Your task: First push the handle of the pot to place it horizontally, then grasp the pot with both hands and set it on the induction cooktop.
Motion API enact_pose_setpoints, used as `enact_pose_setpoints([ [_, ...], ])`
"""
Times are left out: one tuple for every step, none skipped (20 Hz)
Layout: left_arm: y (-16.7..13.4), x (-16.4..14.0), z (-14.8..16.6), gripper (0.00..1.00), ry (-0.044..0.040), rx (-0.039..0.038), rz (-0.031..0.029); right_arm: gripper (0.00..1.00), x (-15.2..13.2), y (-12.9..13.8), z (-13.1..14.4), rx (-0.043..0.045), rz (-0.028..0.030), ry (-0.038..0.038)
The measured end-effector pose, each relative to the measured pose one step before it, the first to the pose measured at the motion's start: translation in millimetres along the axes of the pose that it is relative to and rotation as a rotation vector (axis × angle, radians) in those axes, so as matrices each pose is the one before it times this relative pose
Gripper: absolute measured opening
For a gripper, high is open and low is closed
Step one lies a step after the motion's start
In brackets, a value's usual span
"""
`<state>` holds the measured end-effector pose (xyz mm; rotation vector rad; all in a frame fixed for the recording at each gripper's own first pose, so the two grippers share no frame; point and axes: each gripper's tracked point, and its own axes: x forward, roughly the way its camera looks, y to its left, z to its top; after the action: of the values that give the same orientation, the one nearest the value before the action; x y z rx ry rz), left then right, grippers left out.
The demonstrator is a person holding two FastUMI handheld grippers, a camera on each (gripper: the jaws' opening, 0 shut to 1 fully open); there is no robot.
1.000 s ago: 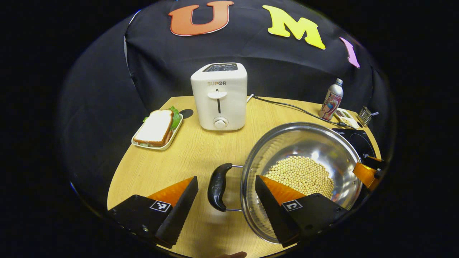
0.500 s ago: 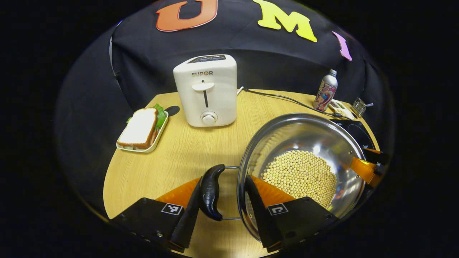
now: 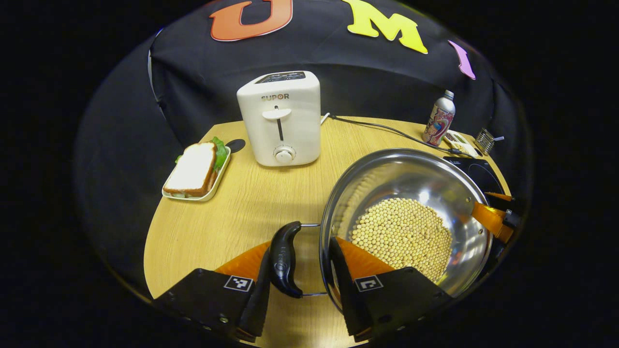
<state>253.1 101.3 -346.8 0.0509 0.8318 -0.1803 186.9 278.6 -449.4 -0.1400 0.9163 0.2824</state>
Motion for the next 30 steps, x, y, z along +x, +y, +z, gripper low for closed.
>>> enact_pose_setpoints([
  [0.74, -5.15, -0.25, 0.61, -0.00101, 0.00276, 0.00571, 0.58, -2.15, 1.26, -0.57, 0.00558, 0.01158, 0.00927],
  [1.29, -5.79, 0.49, 0.61, -0.00373, 0.00847, 0.00843, 0.6, -3.15, 1.92, -0.4, 0.00325, 0.01371, 0.00481],
  [1.19, -5.74, 0.29, 0.61, -0.00317, 0.00962, 0.00857, 0.6, -3.43, 0.21, 1.21, -0.00522, 0.01116, 0.00424],
  [1.04, -5.16, 0.49, 0.61, -0.00454, 0.00931, 0.00729, 0.58, -3.74, 1.77, 0.42, 0.00413, 0.01022, 0.00183],
  [0.49, -6.02, 0.87, 0.61, -0.00378, 0.00399, 0.00448, 0.58, -4.61, 0.43, 2.35, -0.00273, 0.00773, -0.00106],
  [-0.46, -7.54, 0.2, 0.61, -0.00121, 0.00275, 0.00316, 0.58, -5.33, 0.28, 2.91, 0.00091, 0.00661, -0.00484],
  [-0.65, -6.82, 2.55, 0.61, -0.00465, 0.00167, 0.0018, 0.59, -5.19, 0.73, 3.65, -0.00432, 0.00579, -0.00387],
  [-0.13, -6.68, 1.93, 0.61, -0.00508, 0.00218, 0.00222, 0.58, -6.8, -0.01, 4.15, -0.00053, 0.00688, -0.00627],
  [-0.86, -7.06, 2.99, 0.61, -0.00451, 0.0004, 0.00262, 0.6, -6.54, -0.02, 5.21, -0.00265, 0.00715, -0.00647],
  [-0.57, -5.28, 4.6, 0.61, -0.01052, -0.00121, 0.00309, 0.58, -6.86, -0.59, 4.25, 0.0029, 0.00671, -0.00688],
  [-0.6, -7.68, 4.83, 0.61, -0.00717, 0.00051, 0.00463, 0.58, -7.01, -0.85, 5.4, -0.00406, 0.00652, -0.00689],
  [-0.41, -8.03, 5.25, 0.61, -0.01005, 0.0044, 0.0056, 0.6, -7.35, -0.8, 5.86, -0.00543, 0.00596, -0.00881],
  [0.17, -7.83, 4.73, 0.61, -0.00794, 0.00566, 0.00363, 0.58, -7.86, -1.61, 6.32, -0.01119, 0.00318, -0.00812],
  [-3.34, -8.48, 4.78, 0.61, -0.00473, 0.00361, -0.00017, 0.6, -7.57, -3.28, 6.67, -0.00597, -0.00005, -0.01085],
  [-2.99, -6.84, 5.66, 0.61, -0.00456, 0.00363, -0.00253, 0.6, -8.37, -3.43, 7.11, -0.00749, -0.00065, -0.00802],
  [-4.83, -6.2, 4.87, 0.61, -0.00233, 0.00052, -0.00285, 0.57, -8.05, -3.04, 6.93, -0.01324, -0.00106, -0.00879],
  [-4.14, -5.08, 4.04, 0.61, -0.00176, -0.00086, -0.00295, 0.57, -7.71, -4.59, 7.24, -0.01086, -0.0037, -0.00679],
  [-2.95, -5.93, 3.14, 0.61, -0.00555, 0.00148, -0.00089, 0.6, -7.8, -3.63, 5.67, -0.01363, -0.00379, -0.00711],
  [-3.91, -5.53, 5.79, 0.61, -0.00691, 0.00432, -0.00022, 0.58, -7.72, -5.09, 6.03, -0.02149, -0.00529, -0.00333],
  [-4.12, -4.4, 6.22, 0.61, -0.01124, 0.00119, -0.0005, 0.58, -6.42, -6.04, 6.03, -0.00985, -0.00607, -0.0089],
  [-6.11, -4.64, 5.42, 0.61, -0.00702, -0.00132, -0.00074, 0.58, -6.88, -5.53, 4.76, -0.0103, -0.00451, -0.0049],
  [-5.28, -4.61, 4.07, 0.61, -0.00683, -0.00252, -0.0019, 0.59, -5.87, -6.39, 3.33, -0.00098, -0.00458, -0.00811],
  [-6.52, -4.43, 6.2, 0.61, -0.00635, -0.00114, -0.00221, 0.6, -5.7, -7.01, 4.37, -0.00067, -0.00418, -0.00733],
  [-5.37, -4.95, 5.48, 0.61, -0.00805, 0.00491, -0.00439, 0.59, -6.1, -7.83, 4.33, 0.00916, -0.00409, -0.00961],
  [-6.52, -2.88, 7.74, 0.61, -0.00987, 0.00535, -0.00334, 0.57, -4.24, -8.6, 3.66, 0.00512, -0.00292, -0.00545],
  [-7.07, -2.65, 5.37, 0.61, -0.00558, 0.00649, -0.00208, 0.59, -3.87, -8.81, 2.27, 0.00886, -0.00384, -0.00486],
  [-7.41, -2.45, 7.09, 0.61, -0.00954, 0.009, -0.00201, 0.59, -2.87, -9.6, 2.4, 0.00842, -0.00417, -0.00067],
  [-8.44, -0.52, 5.47, 0.61, -0.00546, 0.00725, -0.00329, 0.59, -3.55, -8.84, 0.89, 0.01043, -0.00598, -0.00251],
  [-9.25, 3.73, 5.01, 0.61, -0.0045, 0.00688, -0.00491, 0.57, -2.82, -11.13, 2.03, 0.00716, -0.00717, -0.00312],
  [-9.25, 1.14, 5.7, 0.61, -0.00531, 0.00396, -0.0067, 0.59, -3.29, -10.68, 1.8, 0.00663, -0.00842, -0.00428],
])
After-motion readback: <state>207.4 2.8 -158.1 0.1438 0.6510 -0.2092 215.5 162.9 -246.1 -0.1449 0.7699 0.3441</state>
